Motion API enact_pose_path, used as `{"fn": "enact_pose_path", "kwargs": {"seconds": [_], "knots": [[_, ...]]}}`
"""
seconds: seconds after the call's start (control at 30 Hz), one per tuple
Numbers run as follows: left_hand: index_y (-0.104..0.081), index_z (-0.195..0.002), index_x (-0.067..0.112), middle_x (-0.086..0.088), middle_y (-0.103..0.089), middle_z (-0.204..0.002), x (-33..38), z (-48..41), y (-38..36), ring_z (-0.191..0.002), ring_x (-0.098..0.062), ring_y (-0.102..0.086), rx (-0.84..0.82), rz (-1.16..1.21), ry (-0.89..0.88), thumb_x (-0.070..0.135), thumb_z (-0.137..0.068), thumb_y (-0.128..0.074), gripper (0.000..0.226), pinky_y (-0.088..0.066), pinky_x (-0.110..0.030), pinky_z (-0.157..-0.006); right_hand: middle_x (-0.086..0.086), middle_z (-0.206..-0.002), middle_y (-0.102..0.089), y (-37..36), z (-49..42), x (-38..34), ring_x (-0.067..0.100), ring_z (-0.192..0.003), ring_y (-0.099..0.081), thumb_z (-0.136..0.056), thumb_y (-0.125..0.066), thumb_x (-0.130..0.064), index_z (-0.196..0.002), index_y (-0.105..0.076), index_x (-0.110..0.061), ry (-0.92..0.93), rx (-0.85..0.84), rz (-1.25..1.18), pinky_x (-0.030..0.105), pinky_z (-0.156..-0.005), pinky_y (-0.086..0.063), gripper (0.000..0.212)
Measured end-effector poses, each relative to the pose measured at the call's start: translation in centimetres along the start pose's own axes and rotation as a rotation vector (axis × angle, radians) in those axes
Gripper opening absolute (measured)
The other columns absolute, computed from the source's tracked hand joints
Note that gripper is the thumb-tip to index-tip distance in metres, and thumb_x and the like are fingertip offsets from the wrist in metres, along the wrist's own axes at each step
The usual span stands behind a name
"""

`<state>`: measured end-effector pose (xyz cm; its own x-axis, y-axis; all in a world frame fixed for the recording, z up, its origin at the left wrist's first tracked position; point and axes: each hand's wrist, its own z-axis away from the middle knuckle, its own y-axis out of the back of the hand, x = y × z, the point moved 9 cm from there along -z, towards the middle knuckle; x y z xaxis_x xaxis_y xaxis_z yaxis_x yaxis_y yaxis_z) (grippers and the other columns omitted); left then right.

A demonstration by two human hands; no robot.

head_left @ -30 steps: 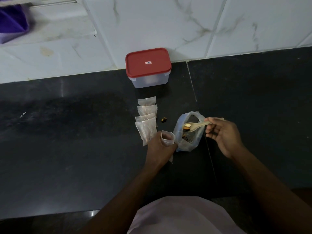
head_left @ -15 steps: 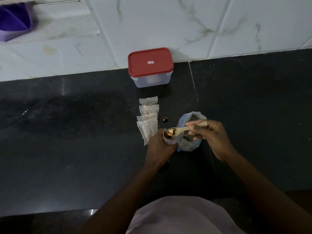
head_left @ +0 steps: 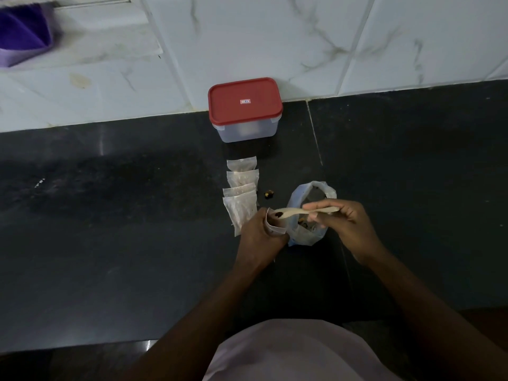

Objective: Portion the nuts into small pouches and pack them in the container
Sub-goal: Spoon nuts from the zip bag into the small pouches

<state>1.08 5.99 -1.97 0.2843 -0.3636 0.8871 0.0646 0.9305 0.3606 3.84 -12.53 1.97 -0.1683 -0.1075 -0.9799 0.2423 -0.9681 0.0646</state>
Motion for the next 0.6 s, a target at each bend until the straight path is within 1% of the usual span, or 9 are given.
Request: {"fn": "enact_pose_path", "kwargs": {"seconds": [0.07, 0.13, 0.2, 0.3, 0.37, 0.43, 0.5, 0.6], "knots": [[-0.062, -0.099, 0.025, 0.006, -0.07, -0.093, -0.2, 0.1, -0.1, -0.086, 0.001, -0.066, -0.008, -0.004, 0.011, 0.013, -0.081, -0.08, 0.028, -0.052, -0.013, -0.066, 0.004, -0.09, -0.078, 1.0, 0.3, 0.9, 0.015, -0.087, -0.07, -0.095, -0.063, -0.005, -0.105, -0.077, -0.015, -0.075, 0.123, -0.129, 0.026, -0.075, -0.053, 0.02], [-0.062, -0.097, 0.024, 0.007, -0.068, -0.093, -0.2, 0.1, 0.0, -0.085, 0.003, -0.064, -0.009, -0.005, 0.014, 0.012, -0.081, -0.08, 0.027, -0.051, -0.011, -0.065, 0.004, -0.088, -0.076, 2.2, 0.8, 1.8, 0.014, -0.084, -0.068, -0.096, -0.062, -0.012, -0.108, -0.076, -0.016, -0.143, 0.231, -0.213, 0.031, -0.075, -0.051, 0.019], [-0.062, -0.099, 0.023, 0.007, -0.068, -0.094, -0.2, 0.2, 0.1, -0.085, 0.004, -0.063, -0.011, -0.005, 0.023, 0.013, -0.081, -0.08, 0.027, -0.051, -0.01, -0.065, 0.002, -0.086, -0.075, 3.4, 1.2, 2.3, 0.011, -0.08, -0.067, -0.097, -0.062, -0.016, -0.106, -0.076, -0.017, -0.184, 0.323, -0.268, 0.03, -0.074, -0.05, 0.017], [-0.062, -0.102, 0.019, 0.004, -0.067, -0.094, -0.4, 0.3, 0.1, -0.078, 0.006, -0.063, -0.019, 0.01, 0.039, 0.013, -0.083, -0.08, 0.027, -0.052, -0.011, -0.058, -0.001, -0.082, -0.074, 5.0, 1.8, 3.1, 0.007, -0.073, -0.065, -0.097, -0.064, -0.02, -0.104, -0.076, -0.018, -0.24, 0.463, -0.314, 0.028, -0.07, -0.048, 0.014], [-0.063, -0.103, 0.018, 0.003, -0.068, -0.095, -0.5, 0.3, 0.2, -0.079, 0.003, -0.064, -0.018, 0.01, 0.035, 0.014, -0.083, -0.08, 0.027, -0.053, -0.012, -0.059, -0.004, -0.08, -0.074, 6.0, 2.1, 3.7, 0.006, -0.073, -0.063, -0.098, -0.064, -0.021, -0.102, -0.076, -0.02, -0.267, 0.525, -0.269, 0.027, -0.069, -0.048, 0.013], [-0.063, -0.103, 0.018, 0.004, -0.068, -0.093, -0.5, 0.4, 0.3, -0.078, 0.004, -0.064, -0.01, 0.009, 0.03, 0.014, -0.083, -0.08, 0.026, -0.052, -0.012, -0.061, -0.005, -0.079, -0.074, 6.5, 2.1, 4.3, 0.007, -0.074, -0.062, -0.097, -0.065, -0.022, -0.1, -0.077, -0.022, -0.295, 0.547, -0.192, 0.027, -0.069, -0.048, 0.012], [-0.063, -0.102, 0.019, 0.005, -0.068, -0.093, -0.7, 0.5, 0.4, -0.079, 0.006, -0.064, -0.014, 0.024, 0.037, 0.013, -0.083, -0.08, 0.027, -0.052, -0.012, -0.063, -0.004, -0.079, -0.074, 6.4, 1.8, 4.8, 0.011, -0.078, -0.062, -0.097, -0.066, -0.026, -0.096, -0.077, -0.023, -0.31, 0.516, -0.071, 0.029, -0.072, -0.049, 0.012], [-0.063, -0.103, 0.022, 0.007, -0.069, -0.097, -1.0, 0.6, 0.2, -0.086, 0.003, -0.065, -0.045, 0.025, 0.059, 0.015, -0.084, -0.08, 0.026, -0.052, -0.013, -0.071, 0.0, -0.085, -0.074, 5.7, 0.6, 5.2, 0.012, -0.08, -0.066, -0.097, -0.065, -0.036, -0.093, -0.077, -0.025, -0.307, 0.429, 0.144, 0.035, -0.076, -0.051, 0.016]]}}
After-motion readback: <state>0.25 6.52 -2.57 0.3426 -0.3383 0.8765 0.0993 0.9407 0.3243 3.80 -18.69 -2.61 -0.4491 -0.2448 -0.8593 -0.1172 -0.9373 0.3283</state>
